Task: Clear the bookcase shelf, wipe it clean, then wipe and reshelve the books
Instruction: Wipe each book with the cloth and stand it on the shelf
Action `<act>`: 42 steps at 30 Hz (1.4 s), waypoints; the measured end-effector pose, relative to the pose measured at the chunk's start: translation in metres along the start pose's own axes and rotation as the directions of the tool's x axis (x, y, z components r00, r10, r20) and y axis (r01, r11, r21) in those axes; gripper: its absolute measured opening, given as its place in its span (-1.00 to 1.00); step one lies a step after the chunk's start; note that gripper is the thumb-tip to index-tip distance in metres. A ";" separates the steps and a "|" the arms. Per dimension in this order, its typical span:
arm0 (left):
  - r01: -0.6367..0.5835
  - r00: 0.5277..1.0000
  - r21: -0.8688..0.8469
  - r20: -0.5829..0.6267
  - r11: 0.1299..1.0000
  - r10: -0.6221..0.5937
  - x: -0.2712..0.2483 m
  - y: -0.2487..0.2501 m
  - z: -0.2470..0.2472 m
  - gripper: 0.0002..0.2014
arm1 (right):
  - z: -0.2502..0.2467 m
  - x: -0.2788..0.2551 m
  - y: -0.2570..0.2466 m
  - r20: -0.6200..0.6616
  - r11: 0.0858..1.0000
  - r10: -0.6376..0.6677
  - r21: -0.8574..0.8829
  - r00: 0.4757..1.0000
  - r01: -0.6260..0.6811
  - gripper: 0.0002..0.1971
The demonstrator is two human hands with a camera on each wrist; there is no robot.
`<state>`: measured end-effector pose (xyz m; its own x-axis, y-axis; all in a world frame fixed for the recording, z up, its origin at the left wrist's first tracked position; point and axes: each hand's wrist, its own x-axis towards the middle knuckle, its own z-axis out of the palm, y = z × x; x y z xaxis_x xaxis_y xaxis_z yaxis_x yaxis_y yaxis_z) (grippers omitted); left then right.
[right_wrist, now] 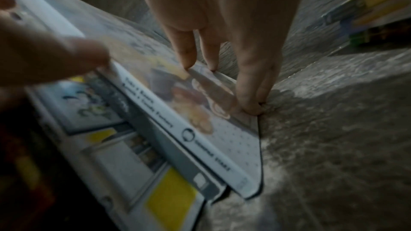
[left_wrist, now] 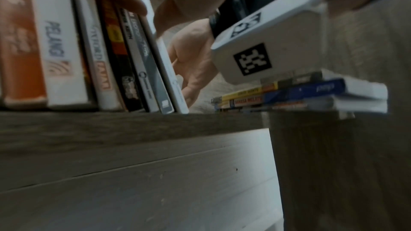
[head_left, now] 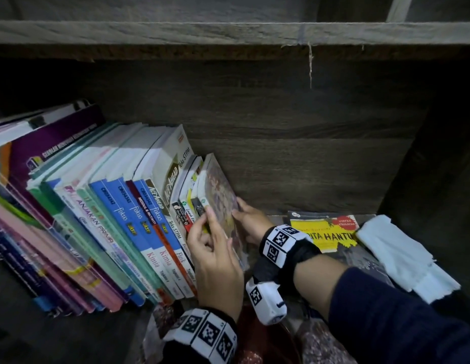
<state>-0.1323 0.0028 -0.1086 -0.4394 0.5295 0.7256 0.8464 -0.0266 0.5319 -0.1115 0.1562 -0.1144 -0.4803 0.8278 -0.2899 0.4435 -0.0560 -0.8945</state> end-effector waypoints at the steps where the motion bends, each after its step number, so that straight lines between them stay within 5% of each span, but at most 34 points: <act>1: 0.011 1.000 0.042 0.013 0.999 -0.011 -0.001 -0.001 0.001 -0.25 | 0.001 0.006 0.002 0.004 1.000 0.009 0.001 1.000 -0.009 -0.28; 7: 0.066 0.997 0.160 0.027 0.985 -0.071 -0.007 -0.002 0.007 -0.14 | -0.006 -0.005 0.003 0.087 0.993 -0.087 0.092 0.992 0.079 -0.32; 12: 0.025 0.999 0.103 0.022 0.994 -0.028 -0.007 0.004 0.003 -0.16 | -0.055 -0.052 -0.003 -0.259 0.991 -0.114 0.034 0.959 0.127 -0.68; 16: 0.025 0.980 0.002 0.196 1.000 -0.025 -0.016 0.023 0.004 -0.15 | -0.141 -0.112 0.006 -0.487 0.946 -0.186 -0.322 0.854 0.022 -0.73; 18: 0.013 0.906 0.000 0.423 1.000 -0.012 -0.023 0.033 0.008 -0.25 | -0.175 -0.138 0.027 -0.554 0.778 -0.125 -0.570 0.823 -0.266 -0.61; 20: 0.074 0.734 -0.010 0.677 0.997 -0.048 -0.030 0.038 0.015 -0.39 | -0.195 -0.154 0.051 -0.607 0.546 -0.003 -0.667 0.794 -0.508 -0.51; 22: 0.159 0.537 -0.006 0.840 0.987 -0.081 -0.035 0.039 0.026 -0.43 | -0.204 -0.158 0.076 -0.573 0.515 0.133 -0.657 0.808 -0.551 -0.50; 25: 0.174 0.425 0.014 0.901 0.985 -0.088 -0.041 0.039 0.043 -0.44 | -0.205 -0.154 0.104 -0.500 0.565 0.119 -0.676 0.858 -0.472 -0.53; 28: 0.159 0.420 0.089 0.895 0.983 -0.149 -0.045 0.039 0.053 -0.44 | -0.199 -0.148 0.118 -0.506 0.589 -0.012 -0.700 0.863 -0.403 -0.65; 33: 0.234 0.414 0.113 0.887 0.966 -0.204 -0.047 0.040 0.058 -0.44 | -0.207 -0.153 0.109 -0.580 0.746 -0.053 -0.564 0.813 -0.354 -0.63; 38: 0.227 0.407 0.105 0.893 0.968 -0.192 -0.047 0.038 0.060 -0.44 | -0.221 -0.169 0.071 -0.556 0.912 -0.142 -0.395 0.819 -0.110 -0.66; 42: 0.232 0.397 0.109 0.896 0.966 -0.197 -0.047 0.039 0.058 -0.44 | -0.204 -0.171 0.058 -0.341 0.835 -0.302 -0.544 0.890 0.075 -0.66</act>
<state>-0.0610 0.0261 -0.1470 -0.0714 0.9756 -0.2076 0.7487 0.1899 0.6351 0.1506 0.1256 -0.0469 -0.3033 0.9442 0.1285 0.7464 0.3192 -0.5839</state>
